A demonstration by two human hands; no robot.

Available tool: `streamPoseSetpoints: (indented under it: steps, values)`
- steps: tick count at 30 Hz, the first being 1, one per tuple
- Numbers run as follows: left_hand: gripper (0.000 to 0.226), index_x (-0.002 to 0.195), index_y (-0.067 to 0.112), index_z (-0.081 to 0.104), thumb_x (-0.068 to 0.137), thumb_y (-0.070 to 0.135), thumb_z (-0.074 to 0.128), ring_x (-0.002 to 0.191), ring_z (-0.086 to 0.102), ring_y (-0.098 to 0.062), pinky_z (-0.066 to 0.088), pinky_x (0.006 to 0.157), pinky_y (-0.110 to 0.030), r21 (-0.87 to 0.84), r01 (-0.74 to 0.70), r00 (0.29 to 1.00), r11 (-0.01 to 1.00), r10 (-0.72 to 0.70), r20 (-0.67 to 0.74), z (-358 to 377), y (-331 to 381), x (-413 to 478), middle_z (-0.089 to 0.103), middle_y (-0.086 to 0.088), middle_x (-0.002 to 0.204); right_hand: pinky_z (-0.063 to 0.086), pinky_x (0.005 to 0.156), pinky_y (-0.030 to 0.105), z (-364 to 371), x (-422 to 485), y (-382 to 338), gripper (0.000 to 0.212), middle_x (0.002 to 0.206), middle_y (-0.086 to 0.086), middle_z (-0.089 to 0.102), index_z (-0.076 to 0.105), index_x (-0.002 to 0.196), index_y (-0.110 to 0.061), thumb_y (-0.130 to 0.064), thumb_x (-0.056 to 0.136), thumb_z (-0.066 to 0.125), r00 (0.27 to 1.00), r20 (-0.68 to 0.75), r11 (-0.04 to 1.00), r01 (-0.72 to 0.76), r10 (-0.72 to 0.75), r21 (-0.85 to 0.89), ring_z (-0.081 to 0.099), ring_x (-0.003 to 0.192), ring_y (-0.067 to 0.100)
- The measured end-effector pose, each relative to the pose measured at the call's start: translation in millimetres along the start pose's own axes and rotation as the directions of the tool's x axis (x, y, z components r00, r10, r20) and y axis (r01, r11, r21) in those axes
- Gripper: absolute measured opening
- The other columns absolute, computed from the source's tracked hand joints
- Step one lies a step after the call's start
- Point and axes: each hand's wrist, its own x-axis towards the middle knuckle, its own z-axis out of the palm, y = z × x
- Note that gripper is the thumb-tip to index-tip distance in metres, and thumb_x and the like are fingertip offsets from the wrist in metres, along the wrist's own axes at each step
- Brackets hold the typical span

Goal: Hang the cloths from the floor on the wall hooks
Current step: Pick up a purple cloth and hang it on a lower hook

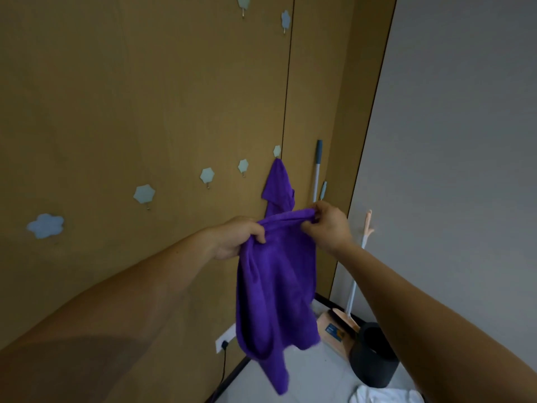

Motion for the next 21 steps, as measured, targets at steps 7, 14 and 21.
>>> streamPoseSetpoints:
  steps: [7,14,21]
  values:
    - [0.036,0.090,0.008,0.072,0.068,0.032,0.058,0.084,0.066,-0.025,0.054,0.075,-0.027,-0.253,0.039,0.992,0.967,-0.008,0.123,0,0,-3,0.069,-0.013,0.098,0.052,0.077,0.053,12,-12,-10,0.024,0.092,0.025,0.066,0.055,0.117,-0.017,-0.012,0.094,0.054,0.996,0.014,0.930,0.072,-0.082,0.360,0.062,0.085,0.043]
    - [0.021,0.073,0.012,0.055,0.081,0.027,0.043,0.070,0.058,-0.019,0.048,0.070,-0.024,-0.146,0.216,0.966,0.966,-0.189,0.175,-3,-4,-2,0.058,-0.007,0.080,0.045,0.071,0.037,8,-13,-5,0.016,0.076,0.004,0.059,0.057,0.080,-0.014,-0.018,0.095,0.056,0.998,0.000,0.898,-0.054,0.060,0.437,0.053,0.073,0.016]
    - [0.017,0.089,-0.003,0.065,0.084,-0.002,0.049,0.070,0.068,-0.023,0.058,0.069,-0.030,-0.088,0.124,0.990,0.988,-0.129,-0.055,-8,-12,8,0.070,-0.017,0.083,0.043,0.064,0.025,5,-11,1,0.015,0.075,-0.002,0.052,0.046,0.082,-0.017,-0.020,0.094,0.054,0.992,-0.063,0.920,-0.074,0.106,0.384,0.049,0.067,0.011]
